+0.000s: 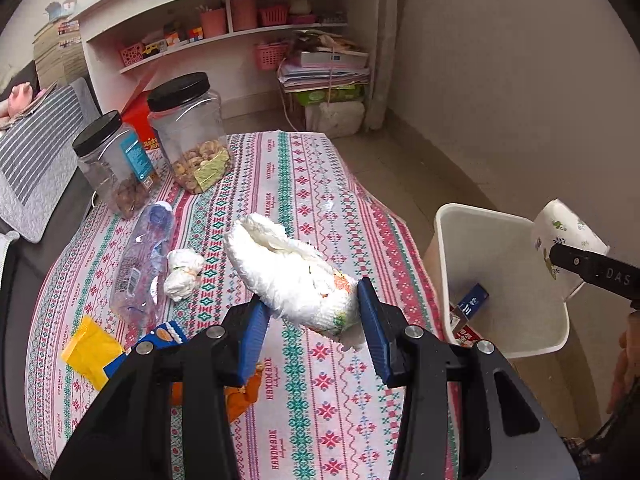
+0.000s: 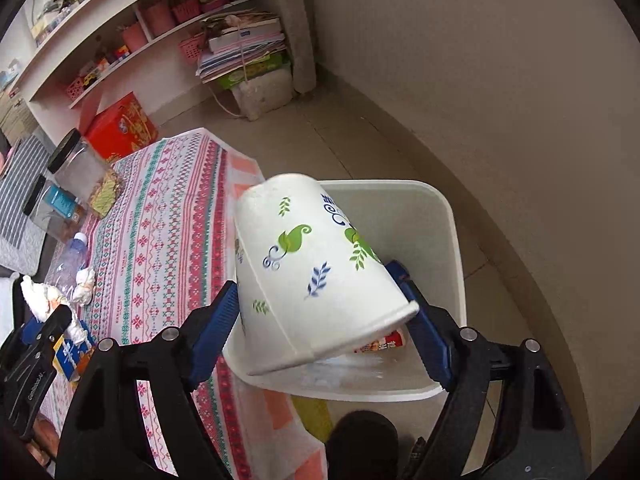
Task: Collect trash
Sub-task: 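Open right tool to drop the paper cup into the white bin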
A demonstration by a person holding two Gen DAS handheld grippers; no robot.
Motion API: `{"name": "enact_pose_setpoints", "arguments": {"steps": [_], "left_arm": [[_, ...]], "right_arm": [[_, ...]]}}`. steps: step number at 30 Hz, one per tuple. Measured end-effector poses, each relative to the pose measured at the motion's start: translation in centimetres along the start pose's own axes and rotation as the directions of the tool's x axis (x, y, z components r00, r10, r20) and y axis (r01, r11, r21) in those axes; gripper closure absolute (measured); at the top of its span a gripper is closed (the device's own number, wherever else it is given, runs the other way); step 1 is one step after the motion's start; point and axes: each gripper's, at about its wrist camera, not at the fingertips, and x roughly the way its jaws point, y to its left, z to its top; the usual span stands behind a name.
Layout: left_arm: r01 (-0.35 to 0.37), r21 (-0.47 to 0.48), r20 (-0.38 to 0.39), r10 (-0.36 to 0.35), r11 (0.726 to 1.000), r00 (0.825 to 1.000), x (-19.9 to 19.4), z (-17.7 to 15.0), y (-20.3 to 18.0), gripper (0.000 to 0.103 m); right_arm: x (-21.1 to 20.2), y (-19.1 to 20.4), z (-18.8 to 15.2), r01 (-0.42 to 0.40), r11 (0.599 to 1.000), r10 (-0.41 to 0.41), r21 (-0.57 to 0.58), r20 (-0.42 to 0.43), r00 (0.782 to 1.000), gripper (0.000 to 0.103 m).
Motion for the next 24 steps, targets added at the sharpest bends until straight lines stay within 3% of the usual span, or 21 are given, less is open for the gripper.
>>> {"name": "enact_pose_setpoints", "arguments": {"steps": [24], "left_arm": [[0.153, 0.168, -0.025, -0.151, 0.974, 0.988, 1.7, 3.3, -16.1, 0.059]], "right_arm": [[-1.2, -11.3, -1.3, 0.16, 0.972, -0.159, 0.17, -0.017, 0.987, 0.014]]}}
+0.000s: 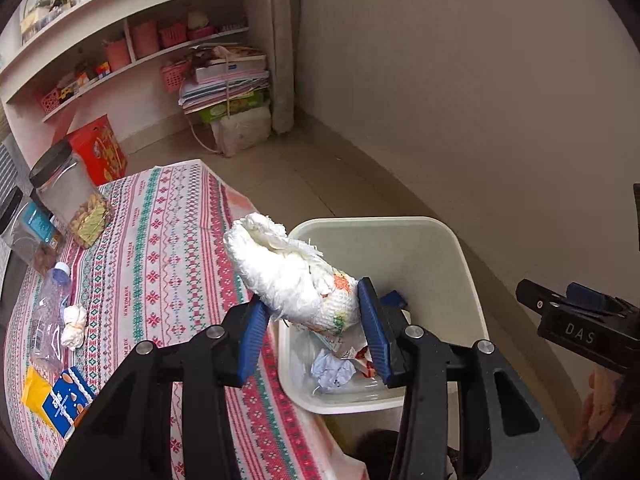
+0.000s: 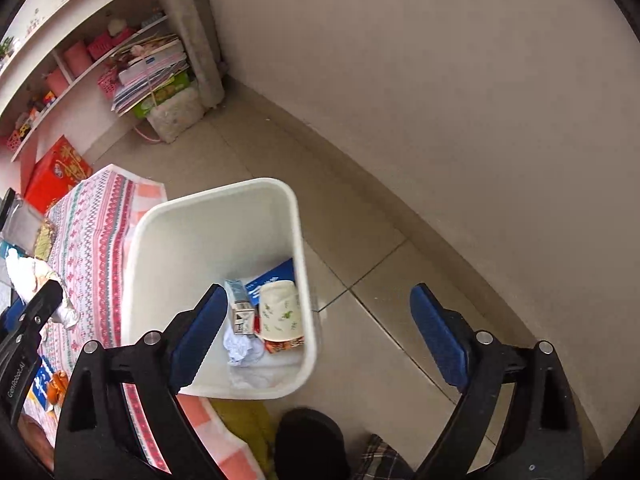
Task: Collect trash
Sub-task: 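Open right tool to drop the paper cup into the white bin, then open left tool to drop the plastic wrapper into the white bin, then move both tools back over the table toward remaining trash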
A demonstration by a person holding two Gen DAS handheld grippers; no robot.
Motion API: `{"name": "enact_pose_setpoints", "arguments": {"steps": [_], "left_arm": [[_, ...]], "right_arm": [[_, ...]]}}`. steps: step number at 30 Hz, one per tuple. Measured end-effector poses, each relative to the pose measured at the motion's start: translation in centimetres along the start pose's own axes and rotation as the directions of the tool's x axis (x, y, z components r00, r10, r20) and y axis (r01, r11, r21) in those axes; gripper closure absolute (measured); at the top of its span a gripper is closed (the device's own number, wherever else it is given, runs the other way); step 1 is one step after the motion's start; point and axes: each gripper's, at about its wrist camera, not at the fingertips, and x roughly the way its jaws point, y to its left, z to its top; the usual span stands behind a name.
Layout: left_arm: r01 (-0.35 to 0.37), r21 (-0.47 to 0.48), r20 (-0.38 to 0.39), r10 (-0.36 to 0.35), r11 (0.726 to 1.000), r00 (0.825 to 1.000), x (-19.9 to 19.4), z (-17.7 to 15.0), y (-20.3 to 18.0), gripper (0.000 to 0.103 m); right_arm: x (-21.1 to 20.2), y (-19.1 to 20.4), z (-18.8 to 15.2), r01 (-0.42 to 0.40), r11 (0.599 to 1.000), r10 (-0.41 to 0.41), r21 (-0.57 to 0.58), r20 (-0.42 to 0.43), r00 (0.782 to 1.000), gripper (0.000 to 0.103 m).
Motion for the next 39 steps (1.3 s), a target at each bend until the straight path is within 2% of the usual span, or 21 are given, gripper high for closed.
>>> {"name": "enact_pose_setpoints", "arguments": {"steps": [7, 9, 11, 14, 16, 25, 39], "left_arm": [[0.026, 0.033, -0.008, -0.026, 0.999, 1.0, 0.9, 1.0, -3.2, 0.057], [0.033, 0.032, -0.018, -0.032, 0.999, 0.999, 1.2, 1.4, -3.5, 0.051], [0.037, 0.022, -0.019, -0.036, 0.999, 0.999, 1.3, 1.6, -3.5, 0.04], [0.031, 0.014, -0.012, -0.031, 0.999, 0.999, 0.9, 1.7, -3.3, 0.032], [0.024, 0.01, -0.006, -0.024, 1.0, 1.0, 0.6, 1.6, -2.8, 0.031], [-0.048, -0.06, -0.004, 0.048, 0.997, 0.999, -1.2, -0.6, 2.0, 0.031], [-0.178, -0.157, -0.002, 0.18, 0.972, 0.984, -4.8, -4.4, 11.6, 0.031]], "right_arm": [[-0.5, -2.2, -0.1, 0.043, 0.998, -0.044, 0.037, 0.013, 0.999, 0.013], [-0.8, -2.4, 0.0, 0.077, 0.997, -0.078, 0.032, 0.026, 0.997, 0.013], [-1.1, -2.3, 0.0, 0.086, 0.996, -0.087, 0.027, 0.038, 0.995, 0.013], [-1.3, -2.2, 0.0, 0.069, 0.997, -0.071, 0.033, 0.047, 0.996, 0.012], [-1.5, -1.9, 0.1, 0.063, 0.997, -0.065, 0.033, 0.053, 0.996, 0.012], [-2.2, 1.2, 0.0, -0.005, 1.0, 0.004, 0.014, 0.068, 0.998, 0.012], [-4.0, 11.5, -2.0, -0.08, 0.982, 0.095, -0.169, 0.083, 0.992, 0.011]]}}
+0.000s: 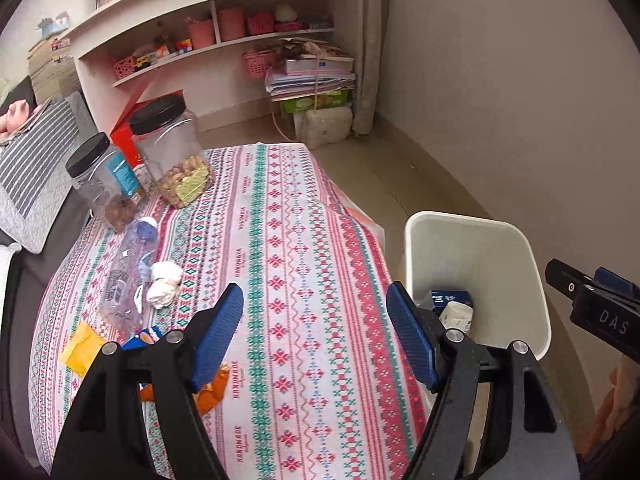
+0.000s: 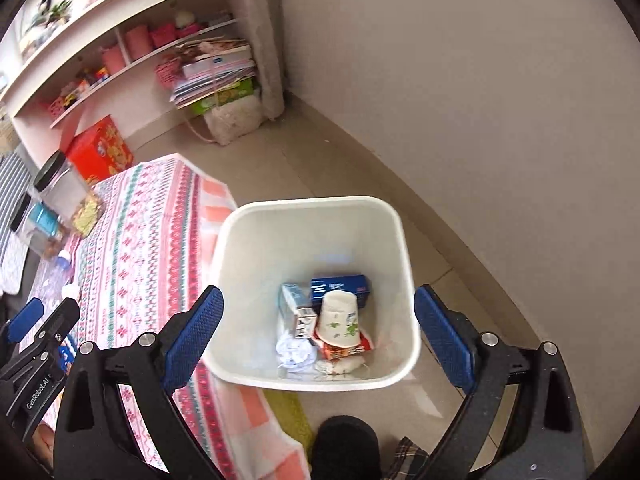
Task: Collect trash
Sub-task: 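Move both tools back over the table toward remaining trash, then grasp blue almond-biscuit box with left tool while right tool grasps orange snack wrapper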
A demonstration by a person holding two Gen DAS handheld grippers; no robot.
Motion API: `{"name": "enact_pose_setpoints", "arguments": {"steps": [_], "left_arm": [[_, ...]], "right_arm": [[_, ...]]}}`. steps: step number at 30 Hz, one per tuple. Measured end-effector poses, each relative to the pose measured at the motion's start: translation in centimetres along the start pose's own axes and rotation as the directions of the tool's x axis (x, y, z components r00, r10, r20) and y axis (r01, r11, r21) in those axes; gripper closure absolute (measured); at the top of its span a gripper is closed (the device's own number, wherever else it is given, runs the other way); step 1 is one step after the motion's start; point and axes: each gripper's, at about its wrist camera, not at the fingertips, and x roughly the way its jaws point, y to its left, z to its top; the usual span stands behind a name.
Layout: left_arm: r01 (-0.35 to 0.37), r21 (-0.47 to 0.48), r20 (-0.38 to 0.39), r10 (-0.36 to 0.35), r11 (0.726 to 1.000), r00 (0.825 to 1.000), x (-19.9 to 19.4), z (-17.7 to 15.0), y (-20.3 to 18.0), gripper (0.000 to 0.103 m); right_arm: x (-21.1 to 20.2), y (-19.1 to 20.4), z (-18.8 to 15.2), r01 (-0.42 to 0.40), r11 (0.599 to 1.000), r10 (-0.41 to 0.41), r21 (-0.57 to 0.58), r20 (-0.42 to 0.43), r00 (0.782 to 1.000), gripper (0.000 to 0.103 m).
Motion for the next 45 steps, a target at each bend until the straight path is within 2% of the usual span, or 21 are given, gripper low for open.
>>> {"name": "enact_pose_setpoints", "arguments": {"steps": [16, 30, 38, 43, 45], "left_arm": [[-0.142, -0.138, -0.057, 0.135, 0.98, 0.989, -0.1, -3.8, 11.6, 0.031], [-0.241, -0.249, -0.138, 0.212, 0.938, 0.967, 0.8, -6.7, 20.3, 0.031], [-0.317, -0.318, -0.24, 0.247, 0.894, 0.939, 2.8, -8.6, 25.1, 0.031], [-0.318, -0.423, -0.313, 0.193, 0.849, 0.93, 4.5, -9.6, 27.6, 0.031], [-0.316, -0.474, -0.341, 0.16, 0.822, 0.927, 5.5, -9.7, 28.4, 0.031]], "right_arm": [[1.2, 12.5, -1.7, -0.136, 0.977, 0.123, -0.164, -0.086, 0.989, 0.011], [3.2, 21.0, -3.9, -0.19, 0.939, 0.145, -0.287, -0.173, 0.974, 0.01], [4.4, 24.7, -5.6, -0.215, 0.906, 0.14, -0.365, -0.222, 0.965, 0.01], [4.8, 25.7, -6.2, -0.226, 0.887, 0.137, -0.402, -0.239, 0.961, 0.01], [5.0, 25.7, -6.4, -0.232, 0.885, 0.137, -0.403, -0.249, 0.959, 0.01]]}}
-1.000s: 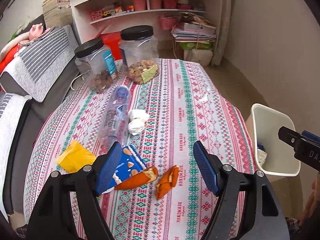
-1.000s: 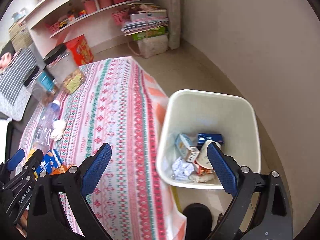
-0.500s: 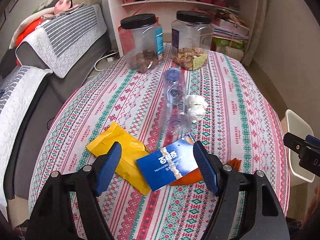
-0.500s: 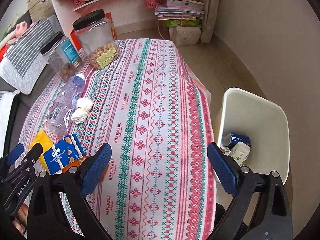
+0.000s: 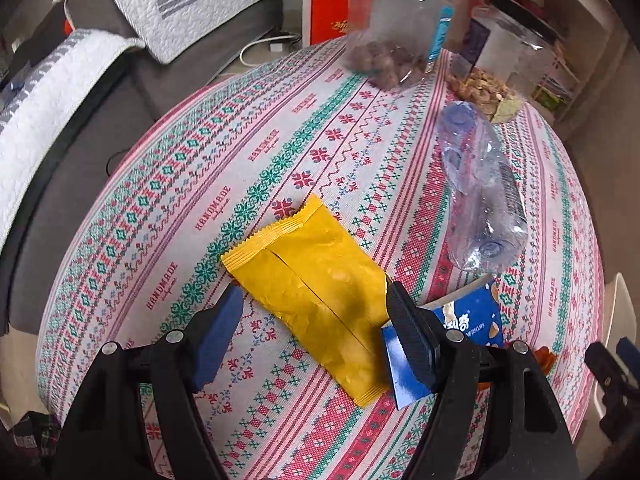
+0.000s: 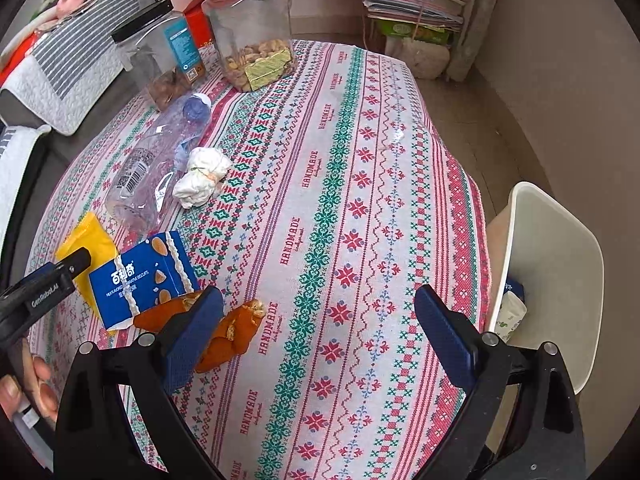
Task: Collect trash
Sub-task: 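Grasp blue almond-biscuit box with left tool while right tool grasps orange snack wrapper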
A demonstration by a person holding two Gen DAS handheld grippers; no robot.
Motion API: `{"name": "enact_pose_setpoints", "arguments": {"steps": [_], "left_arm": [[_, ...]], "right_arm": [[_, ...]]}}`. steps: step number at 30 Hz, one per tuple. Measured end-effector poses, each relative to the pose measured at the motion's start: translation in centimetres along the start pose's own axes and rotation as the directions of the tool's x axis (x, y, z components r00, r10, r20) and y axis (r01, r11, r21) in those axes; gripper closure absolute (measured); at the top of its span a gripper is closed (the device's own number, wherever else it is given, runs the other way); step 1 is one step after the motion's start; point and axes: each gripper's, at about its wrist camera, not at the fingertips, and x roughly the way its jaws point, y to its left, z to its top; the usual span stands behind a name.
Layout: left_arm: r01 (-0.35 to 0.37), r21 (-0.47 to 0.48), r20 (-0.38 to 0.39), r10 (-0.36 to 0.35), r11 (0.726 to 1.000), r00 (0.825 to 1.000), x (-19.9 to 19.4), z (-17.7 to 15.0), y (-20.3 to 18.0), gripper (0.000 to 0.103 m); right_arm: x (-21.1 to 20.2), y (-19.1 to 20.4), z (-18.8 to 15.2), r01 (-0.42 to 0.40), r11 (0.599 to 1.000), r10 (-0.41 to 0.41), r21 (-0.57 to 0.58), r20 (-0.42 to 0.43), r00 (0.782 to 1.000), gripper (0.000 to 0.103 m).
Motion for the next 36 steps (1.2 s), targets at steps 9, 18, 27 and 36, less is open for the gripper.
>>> {"name": "enact_pose_setpoints", "arguments": {"steps": [9, 18, 27, 36], "left_arm": [[0.034, -0.059, -0.069, -0.038, 0.998, 0.997, 3.0, 1.3, -1.9, 0.029], [0.112, 0.167, 0.026, -0.117, 0.98, 0.993, -1.2, 1.1, -3.8, 0.102], [0.144, 0.215, 0.028, -0.154, 0.966, 0.988, -4.3, 1.2, -0.7, 0.102], [0.184, 0.357, -0.102, -0.158, 0.916, 0.982, -1.5, -1.4, -5.4, 0.03]], "right_arm": [[0.7, -0.8, 0.1, -0.016, 1.0, 0.016, 0.005, -0.036, 0.999, 0.01], [1.0, 1.0, 0.3, -0.041, 0.999, 0.04, -0.025, -0.047, 0.998, 0.01], [1.4, 4.1, 0.0, -0.069, 0.993, 0.064, -0.095, -0.061, 0.996, 0.01], [1.5, -0.8, -0.2, 0.014, 1.0, -0.014, 0.001, -0.074, 0.997, 0.01]]}}
